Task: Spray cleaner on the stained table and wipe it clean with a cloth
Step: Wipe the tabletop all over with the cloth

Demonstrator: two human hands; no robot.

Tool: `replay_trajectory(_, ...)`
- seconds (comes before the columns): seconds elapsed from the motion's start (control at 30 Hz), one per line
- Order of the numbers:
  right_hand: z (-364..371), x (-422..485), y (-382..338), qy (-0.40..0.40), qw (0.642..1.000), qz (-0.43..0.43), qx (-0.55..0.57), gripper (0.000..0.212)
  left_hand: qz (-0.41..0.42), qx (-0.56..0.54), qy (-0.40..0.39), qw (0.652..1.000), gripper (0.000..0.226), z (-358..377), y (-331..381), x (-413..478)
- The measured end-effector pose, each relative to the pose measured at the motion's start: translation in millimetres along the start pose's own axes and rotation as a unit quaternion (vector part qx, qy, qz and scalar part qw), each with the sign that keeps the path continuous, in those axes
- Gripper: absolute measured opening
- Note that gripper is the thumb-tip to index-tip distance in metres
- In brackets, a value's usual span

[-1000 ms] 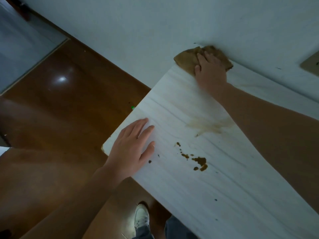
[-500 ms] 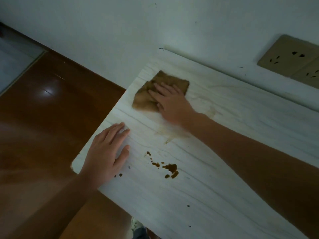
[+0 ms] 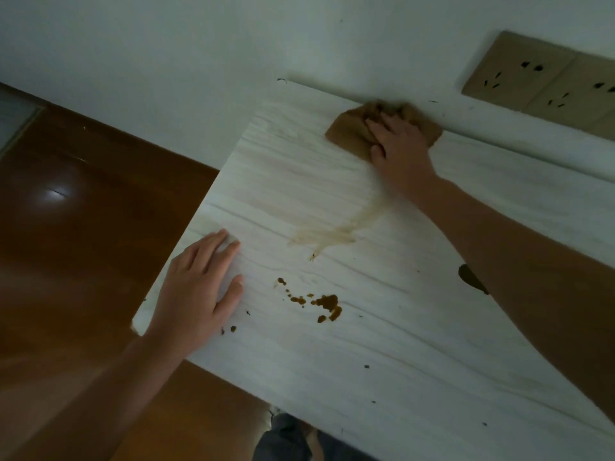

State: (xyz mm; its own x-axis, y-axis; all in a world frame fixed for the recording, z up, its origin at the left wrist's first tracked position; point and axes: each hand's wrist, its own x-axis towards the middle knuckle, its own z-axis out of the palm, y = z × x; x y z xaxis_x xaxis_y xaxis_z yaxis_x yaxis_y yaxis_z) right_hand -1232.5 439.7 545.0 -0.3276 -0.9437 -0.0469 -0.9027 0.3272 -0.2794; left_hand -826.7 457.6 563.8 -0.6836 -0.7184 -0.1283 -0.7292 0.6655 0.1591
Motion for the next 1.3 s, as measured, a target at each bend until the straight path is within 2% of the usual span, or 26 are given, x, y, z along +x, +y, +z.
replay_trajectory(0.07, 8.2, -27.5, -20.4, -0.008, 0.999, -0.03, 0.01, 0.061, 0.004, 0.001, -0.004, 1.0, 0.065, -0.2, -0.7, -0.5)
replay_trajectory(0.13, 11.7, -60.0, -32.3, -0.036, 0.993, -0.115, 0.011, 0.058, 0.011, -0.001, -0.007, 1.0, 0.066, 0.2, -2.6, -0.5)
replay_trajectory(0.2, 6.3, -81.9, -29.7, -0.082, 0.974, -0.208, -0.016, 0.055, 0.02, -0.001, -0.01, 1.0, 0.067, 0.0, -5.0, -1.4)
replay_trajectory(0.27, -4.6, -77.4, -10.9, -0.097, 0.964, -0.24, -0.055, 0.056, 0.029, -0.001, -0.013, 1.0, 0.068, -0.2, -8.2, -2.0)
replay_trajectory(0.33, -12.0, -58.6, 13.9, -0.068, 0.974, -0.204, -0.075, 0.057, 0.035, -0.008, -0.011, 0.999, 0.069, -0.6, -11.1, -2.2)
replay_trajectory(0.43, -20.4, -30.9, 44.9, -0.015, 0.995, -0.09, -0.042, 0.06, 0.038, -0.016, -0.011, 0.999, 0.07, -0.2, -13.0, -2.3)
replay_trajectory(0.5, -20.6, -21.8, 45.4, -0.005, 1.0, -0.006, 0.001, 0.065, 0.036, -0.016, -0.01, 0.999, 0.07, -0.1, -12.5, -2.0)
replay_trajectory(0.57, -14.7, -21.2, 31.6, -0.005, 0.999, 0.032, 0.014, 0.072, 0.03, -0.022, -0.006, 0.999, 0.067, -0.3, -11.4, -2.6)
replay_trajectory(0.7, 4.2, -51.3, -3.1, -0.005, 1.0, 0.005, -0.004, 0.063, 0.033, -0.022, 0.0, 0.999, 0.065, 1.0, -11.4, -5.1)
replay_trajectory(0.83, 18.1, -102.6, -47.6, -0.019, 0.998, -0.052, 0.016, 0.065, 0.045, -0.019, -0.008, 0.999, 0.064, 0.8, -16.4, -5.9)
replay_trajectory(0.97, 26.0, -154.5, -85.5, -0.081, 0.983, -0.166, 0.004, 0.058, 0.059, -0.033, -0.008, 0.998, 0.06, -1.8, -23.2, -16.0)
replay_trajectory(1.07, 13.5, -152.7, -76.2, -0.124, 0.961, -0.242, -0.043, 0.057, 0.067, -0.035, 0.001, 0.997, 0.056, -4.4, -29.8, -31.4)
replay_trajectory(1.17, 5.9, -114.4, -53.4, -0.09, 0.973, -0.2, -0.067, 0.06, 0.057, -0.031, 0.008, 0.998, 0.055, -2.8, -39.2, -47.3)
replay_trajectory(1.23, 5.1, -89.2, -46.0, -0.061, 0.99, -0.118, -0.054, 0.065, 0.047, -0.035, 0.013, 0.998, 0.055, 1.1, -44.1, -57.1)
replay_trajectory(1.3, 10.1, -73.3, -56.2, -0.04, 0.999, -0.011, -0.02, 0.061, 0.042, -0.043, 0.018, 0.998, 0.055, 5.0, -45.5, -64.5)
